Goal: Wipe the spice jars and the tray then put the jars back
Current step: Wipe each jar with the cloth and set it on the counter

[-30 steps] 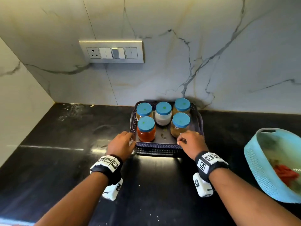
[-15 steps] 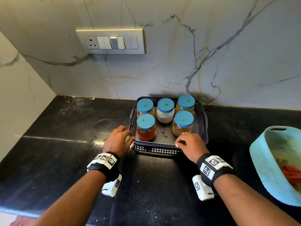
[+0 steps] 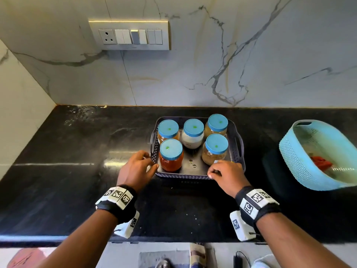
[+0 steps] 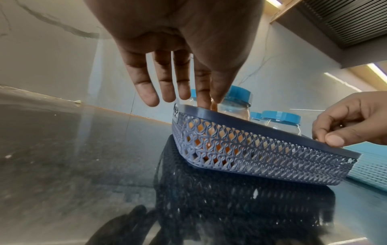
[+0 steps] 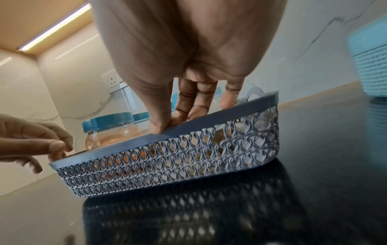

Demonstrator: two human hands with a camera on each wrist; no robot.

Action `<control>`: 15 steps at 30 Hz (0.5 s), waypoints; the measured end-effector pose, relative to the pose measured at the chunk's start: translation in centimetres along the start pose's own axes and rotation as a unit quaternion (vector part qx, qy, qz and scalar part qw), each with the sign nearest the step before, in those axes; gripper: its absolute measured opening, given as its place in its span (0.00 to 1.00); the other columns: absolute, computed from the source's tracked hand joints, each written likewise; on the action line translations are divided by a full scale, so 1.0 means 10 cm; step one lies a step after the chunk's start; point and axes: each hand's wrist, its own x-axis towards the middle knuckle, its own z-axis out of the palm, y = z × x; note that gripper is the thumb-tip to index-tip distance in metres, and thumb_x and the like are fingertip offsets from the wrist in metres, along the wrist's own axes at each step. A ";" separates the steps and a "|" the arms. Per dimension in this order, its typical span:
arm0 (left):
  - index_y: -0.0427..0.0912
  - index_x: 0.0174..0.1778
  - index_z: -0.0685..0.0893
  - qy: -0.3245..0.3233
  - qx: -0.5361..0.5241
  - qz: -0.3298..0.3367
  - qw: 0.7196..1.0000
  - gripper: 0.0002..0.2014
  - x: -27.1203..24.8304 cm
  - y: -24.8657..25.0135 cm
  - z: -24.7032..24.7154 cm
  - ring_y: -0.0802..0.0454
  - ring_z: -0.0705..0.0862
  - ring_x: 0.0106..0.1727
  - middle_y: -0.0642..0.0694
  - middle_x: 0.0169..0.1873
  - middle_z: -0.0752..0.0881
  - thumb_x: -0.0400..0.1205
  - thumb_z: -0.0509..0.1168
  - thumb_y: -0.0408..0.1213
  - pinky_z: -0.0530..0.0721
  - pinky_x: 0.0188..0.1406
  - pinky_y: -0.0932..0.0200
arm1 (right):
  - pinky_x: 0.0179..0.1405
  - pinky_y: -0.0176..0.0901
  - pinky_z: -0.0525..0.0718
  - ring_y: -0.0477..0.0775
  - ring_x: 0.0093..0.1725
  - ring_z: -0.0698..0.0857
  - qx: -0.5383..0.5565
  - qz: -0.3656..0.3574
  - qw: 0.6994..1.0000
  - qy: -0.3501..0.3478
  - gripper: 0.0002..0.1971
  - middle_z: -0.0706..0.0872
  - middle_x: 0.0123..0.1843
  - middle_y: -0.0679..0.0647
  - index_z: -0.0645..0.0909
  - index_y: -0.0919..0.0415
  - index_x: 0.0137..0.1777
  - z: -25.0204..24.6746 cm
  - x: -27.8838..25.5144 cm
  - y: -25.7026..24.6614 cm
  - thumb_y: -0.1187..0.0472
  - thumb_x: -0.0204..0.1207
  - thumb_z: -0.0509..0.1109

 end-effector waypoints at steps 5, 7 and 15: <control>0.41 0.33 0.90 -0.015 -0.005 0.024 1.000 0.13 -0.15 -0.01 -0.02 0.41 0.86 0.47 0.45 0.46 0.87 0.80 0.78 0.45 0.86 0.39 0.50 | 0.61 0.58 0.80 0.45 0.55 0.87 -0.015 0.012 1.000 0.003 0.05 0.84 0.40 0.37 0.87 0.45 0.39 0.01 -0.30 -0.09 0.55 0.74 0.78; 0.41 0.40 0.92 -0.013 -0.009 0.028 0.999 0.11 -0.17 0.02 -0.05 0.40 0.87 0.48 0.44 0.48 0.87 0.79 0.78 0.46 0.87 0.41 0.48 | 0.59 0.57 0.82 0.46 0.50 0.87 -0.012 0.014 1.000 0.009 0.05 0.87 0.42 0.39 0.87 0.44 0.38 -0.04 -0.35 -0.12 0.55 0.73 0.78; 0.44 0.72 0.80 0.019 -0.060 0.005 0.998 0.23 0.01 0.22 -0.21 0.42 0.85 0.61 0.42 0.64 0.85 0.83 0.72 0.50 0.87 0.55 0.41 | 0.44 0.54 0.88 0.59 0.48 0.87 0.004 0.099 0.985 0.140 0.02 0.87 0.50 0.51 0.86 0.52 0.49 -0.43 -0.18 0.08 0.58 0.77 0.74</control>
